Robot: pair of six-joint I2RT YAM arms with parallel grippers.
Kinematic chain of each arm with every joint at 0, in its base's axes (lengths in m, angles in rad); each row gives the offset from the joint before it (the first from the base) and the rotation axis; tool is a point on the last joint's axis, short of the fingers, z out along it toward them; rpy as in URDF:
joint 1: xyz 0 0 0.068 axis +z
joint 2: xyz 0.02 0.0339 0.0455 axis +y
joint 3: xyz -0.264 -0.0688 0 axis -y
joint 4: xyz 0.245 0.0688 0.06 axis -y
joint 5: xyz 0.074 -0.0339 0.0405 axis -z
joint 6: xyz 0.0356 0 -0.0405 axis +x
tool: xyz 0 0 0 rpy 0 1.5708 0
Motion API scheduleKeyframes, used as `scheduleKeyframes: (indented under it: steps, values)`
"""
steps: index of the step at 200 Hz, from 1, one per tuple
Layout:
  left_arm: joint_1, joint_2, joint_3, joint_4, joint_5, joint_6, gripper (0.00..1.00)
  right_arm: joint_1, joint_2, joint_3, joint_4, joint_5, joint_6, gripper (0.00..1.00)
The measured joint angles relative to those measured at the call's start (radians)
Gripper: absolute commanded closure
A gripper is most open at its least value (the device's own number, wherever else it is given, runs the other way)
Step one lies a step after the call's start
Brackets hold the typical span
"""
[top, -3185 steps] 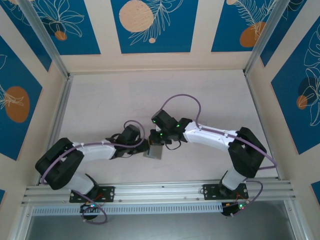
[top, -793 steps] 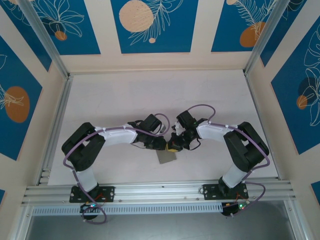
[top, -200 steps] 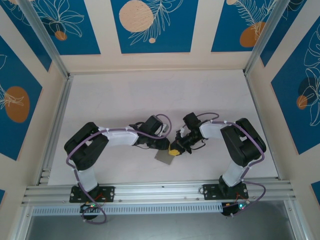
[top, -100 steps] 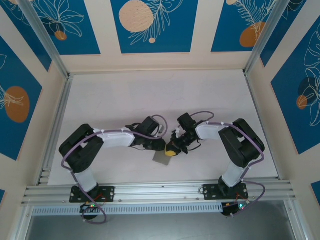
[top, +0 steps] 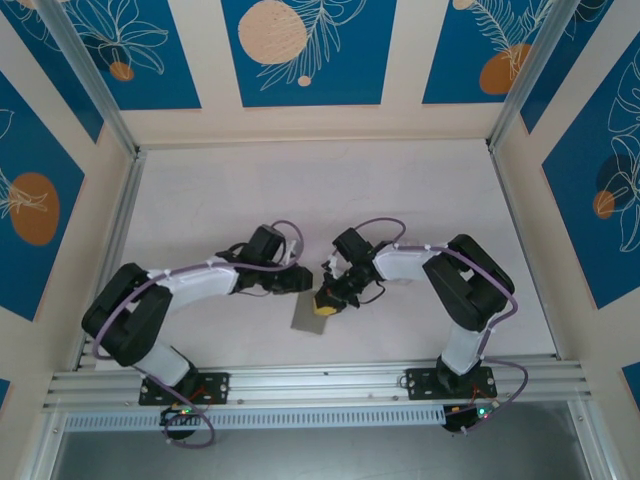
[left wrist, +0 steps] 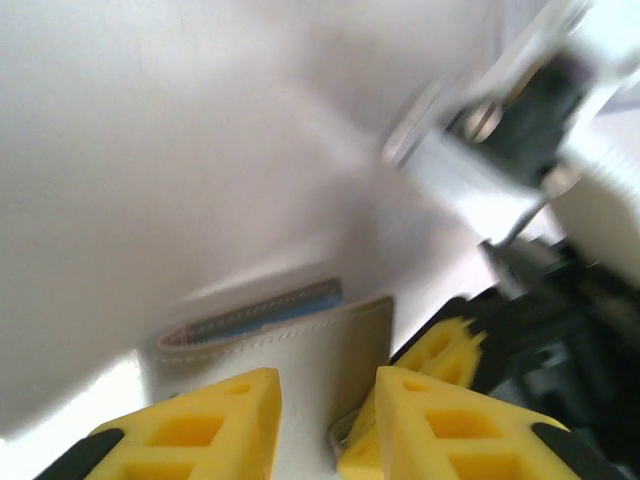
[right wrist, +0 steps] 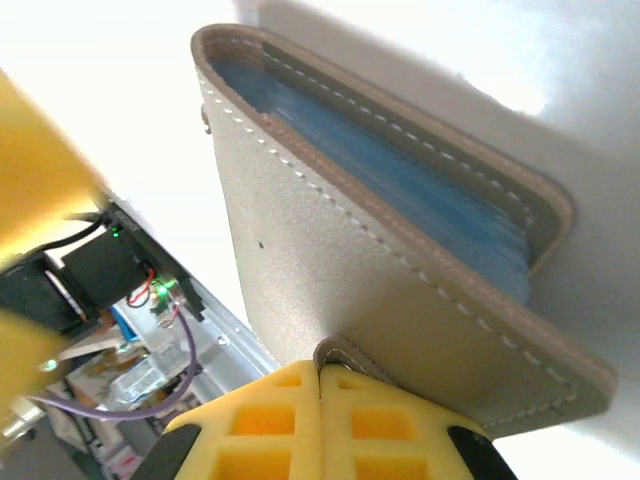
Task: Put the credit cards into the card holder
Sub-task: Close the button on the card holder, then reset both arms
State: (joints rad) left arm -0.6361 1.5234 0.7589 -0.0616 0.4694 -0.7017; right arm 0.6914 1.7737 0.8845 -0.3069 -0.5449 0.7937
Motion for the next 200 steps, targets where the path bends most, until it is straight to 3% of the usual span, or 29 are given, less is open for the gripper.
scheduleKeyframes:
  steps: [26, 71, 115, 120, 125, 130, 132, 137, 165, 200]
  values:
    - [0.089, -0.124, -0.011, -0.003, 0.008, -0.001, 0.51, 0.008, 0.014, 0.073, -0.099, 0.069, -0.045, 0.97]
    - [0.187, -0.353, -0.014, -0.117, -0.023, 0.056, 0.31, 0.007, 0.039, 0.215, -0.19, 0.206, -0.123, 0.67]
    - [0.253, -0.527, -0.031, -0.268, -0.082, 0.108, 0.15, 0.01, 0.021, 0.31, -0.23, 0.247, -0.205, 0.49]
    - [0.256, -0.549, -0.032, -0.284, -0.091, 0.117, 0.13, 0.01, 0.006, 0.315, -0.236, 0.262, -0.212, 0.44]
    - [0.259, -0.572, -0.032, -0.298, -0.104, 0.125, 0.11, 0.01, -0.011, 0.319, -0.244, 0.277, -0.216, 0.28]
    - [0.262, -0.597, -0.032, -0.315, -0.119, 0.129, 0.07, 0.01, -0.034, 0.322, -0.252, 0.296, -0.231, 0.03]
    - [0.262, -0.605, -0.032, -0.319, -0.125, 0.135, 0.05, 0.01, -0.042, 0.322, -0.255, 0.305, -0.226, 0.0]
    - [0.264, -0.631, -0.032, -0.332, -0.145, 0.138, 0.0, 0.01, -0.072, 0.323, -0.261, 0.331, -0.239, 0.01]
    - [0.266, -0.769, -0.033, -0.384, -0.334, 0.184, 0.0, -0.012, -0.259, 0.324, -0.263, 0.523, -0.275, 0.01]
    - [0.268, -0.863, -0.175, -0.283, -0.701, 0.259, 0.0, -0.113, -0.5, 0.171, -0.127, 0.88, -0.348, 0.01]
